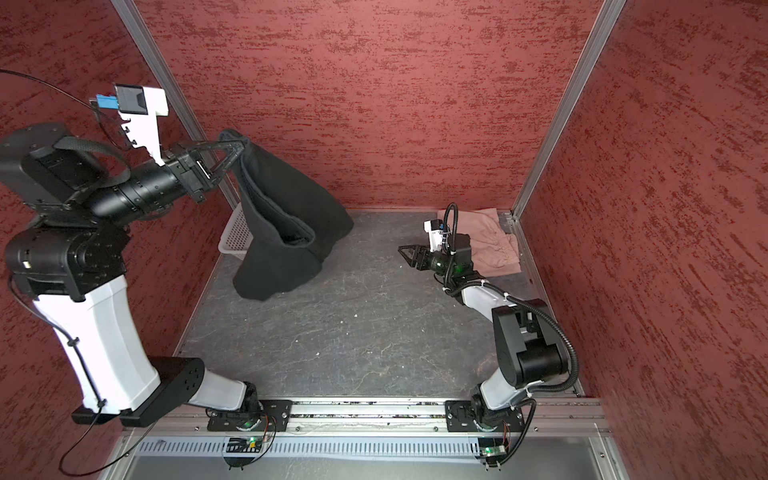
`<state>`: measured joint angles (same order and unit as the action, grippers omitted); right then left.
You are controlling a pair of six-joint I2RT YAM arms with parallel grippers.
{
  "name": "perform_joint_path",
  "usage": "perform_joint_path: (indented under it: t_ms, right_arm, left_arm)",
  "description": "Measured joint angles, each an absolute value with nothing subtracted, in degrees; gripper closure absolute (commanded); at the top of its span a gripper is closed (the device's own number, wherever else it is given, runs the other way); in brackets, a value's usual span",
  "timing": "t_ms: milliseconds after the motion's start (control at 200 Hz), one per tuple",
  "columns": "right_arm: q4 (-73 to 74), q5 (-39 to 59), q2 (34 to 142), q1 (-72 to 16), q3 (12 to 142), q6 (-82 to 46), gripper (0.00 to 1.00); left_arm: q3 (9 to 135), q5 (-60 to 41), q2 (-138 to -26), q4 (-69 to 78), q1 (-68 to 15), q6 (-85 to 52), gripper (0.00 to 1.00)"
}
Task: Fold and stack the shorts
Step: 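Grasp the black garment with the left gripper and lift it out of the basket, then lay the black garment down with the left gripper while right gripper grasps its edge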
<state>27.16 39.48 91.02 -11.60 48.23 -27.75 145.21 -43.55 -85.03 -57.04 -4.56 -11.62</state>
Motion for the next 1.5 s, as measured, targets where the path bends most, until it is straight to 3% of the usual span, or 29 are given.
perform_joint_path:
  t_ms: [165,351,441,651,877,1027,1157,1192,1217,1237,1277,1287,1503]
  right_arm:
    - [24.53,38.59,89.10,-11.60,48.25,-25.28,0.35]
    - [17.47,35.88,86.76,-11.60,48.31,-20.58,0.29]
    - [11.51,34.33,85.54,-11.60,48.77,-17.69,0.27]
    - [3.51,32.40,85.27,-15.33,48.93,-14.61,0.25]
    - [4.03,31.51,92.73,-24.49,49.15,-14.76,0.22]
    - [2.85,29.19,94.08,-24.77,50.61,-14.66,0.22]
    - [2.22,26.35,93.30,-24.64,54.04,-14.06,0.22]
    - [2.22,25.78,92.66,-24.58,54.17,-14.02,0.21]
    - [2.07,25.52,92.05,-24.58,54.15,-14.00,0.21]
    - [1.87,25.34,91.59,-24.58,54.15,-14.02,0.21]
    - [1.78,25.17,90.67,-24.58,54.02,-14.09,0.20]
    - [1.76,25.10,90.43,-24.58,53.95,-14.15,0.20]
    - [0.67,23.49,83.26,-24.36,50.98,-17.47,0.12]
  left_arm:
    - [132.73,-42.87,-83.09,-57.52,-10.83,-10.00,1.00]
    - [109.36,-38.24,-82.52,-54.35,-11.70,-8.56,1.00]
    - [104.75,-34.48,-84.18,-53.93,-11.68,-7.40,1.00]
    - [106.69,-25.47,-86.94,-51.66,-10.76,-3.51,1.00]
    - [122.61,-23.46,-95.13,-51.83,-9.43,-2.61,1.00]
    - [129.23,-21.47,-98.41,-52.34,-11.42,-2.68,1.00]
    - [127.83,-19.40,-98.26,-52.12,-14.13,-2.83,1.00]
    - [125.69,-18.41,-97.67,-51.68,-15.55,-2.83,0.89]
    - [123.98,-17.78,-97.23,-51.42,-16.67,-2.63,0.75]
    - [122.69,-17.43,-96.95,-51.20,-17.54,-2.74,0.59]
    - [120.11,-16.82,-96.71,-51.18,-19.70,-2.57,0.07]
    - [119.59,-16.53,-96.71,-51.22,-20.34,-2.48,0.01]
    - [120.42,-9.85,-102.30,-55.61,-28.12,-0.99,0.01]
